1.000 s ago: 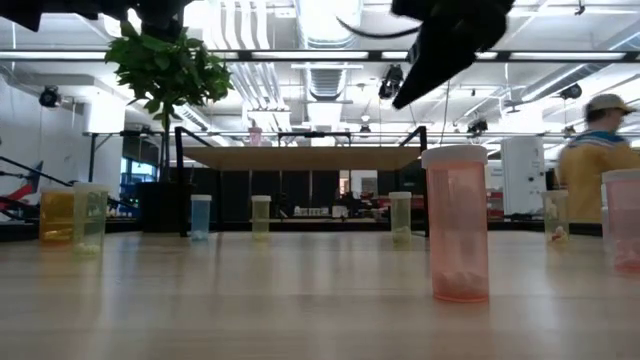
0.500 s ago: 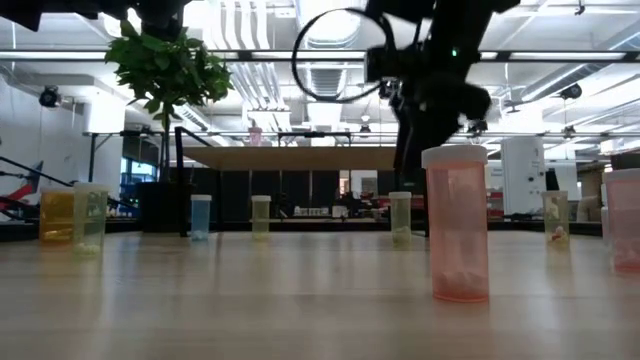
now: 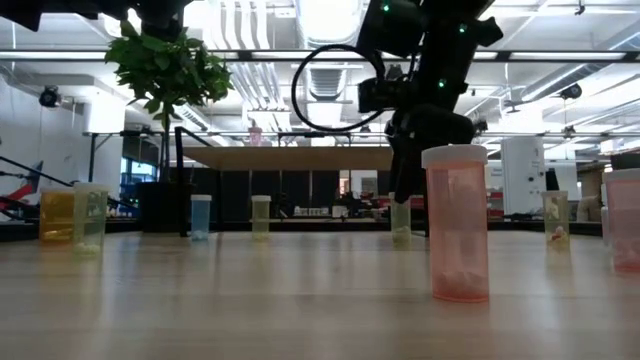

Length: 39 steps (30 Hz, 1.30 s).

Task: Pick and place medicine bottles onto shelf by color
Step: Put the yellow pill bottle on the shelf

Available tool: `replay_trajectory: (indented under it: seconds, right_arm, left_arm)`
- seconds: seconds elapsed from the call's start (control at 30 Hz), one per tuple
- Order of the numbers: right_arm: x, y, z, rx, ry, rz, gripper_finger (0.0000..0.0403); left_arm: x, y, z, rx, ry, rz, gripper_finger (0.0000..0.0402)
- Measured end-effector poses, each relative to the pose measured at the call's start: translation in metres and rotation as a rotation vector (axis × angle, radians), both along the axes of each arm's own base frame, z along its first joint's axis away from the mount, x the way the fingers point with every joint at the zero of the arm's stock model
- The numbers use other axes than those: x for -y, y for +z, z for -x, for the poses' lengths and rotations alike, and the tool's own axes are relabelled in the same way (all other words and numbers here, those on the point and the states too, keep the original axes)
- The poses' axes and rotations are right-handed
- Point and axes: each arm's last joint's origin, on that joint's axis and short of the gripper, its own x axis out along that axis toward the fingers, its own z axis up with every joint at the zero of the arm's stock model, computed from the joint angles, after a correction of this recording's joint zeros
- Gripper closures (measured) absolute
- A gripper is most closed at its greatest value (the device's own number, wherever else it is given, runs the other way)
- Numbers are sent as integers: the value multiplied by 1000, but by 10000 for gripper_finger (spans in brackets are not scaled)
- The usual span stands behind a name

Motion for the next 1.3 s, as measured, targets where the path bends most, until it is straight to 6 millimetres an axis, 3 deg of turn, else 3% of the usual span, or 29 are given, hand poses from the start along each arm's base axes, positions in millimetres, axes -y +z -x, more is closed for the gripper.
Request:
replay_trajectory:
  seconds: [0.8, 1.0, 1.13, 1.3]
  right_arm:
    - [1, -12, 5, 12, -19, -7, 293]
    - [1, -10, 5, 18, -18, -7, 291]
    - [0, 3, 5, 31, -22, -12, 277]
    - [-2, 38, -1, 93, -11, -103, 284]
  left_arm:
    - [0, 2, 0, 20, 16, 1, 257]
    - [0, 2, 0, 19, 16, 1, 257]
    - [0, 2, 0, 20, 16, 0, 257]
    - [0, 2, 0, 19, 16, -1, 257]
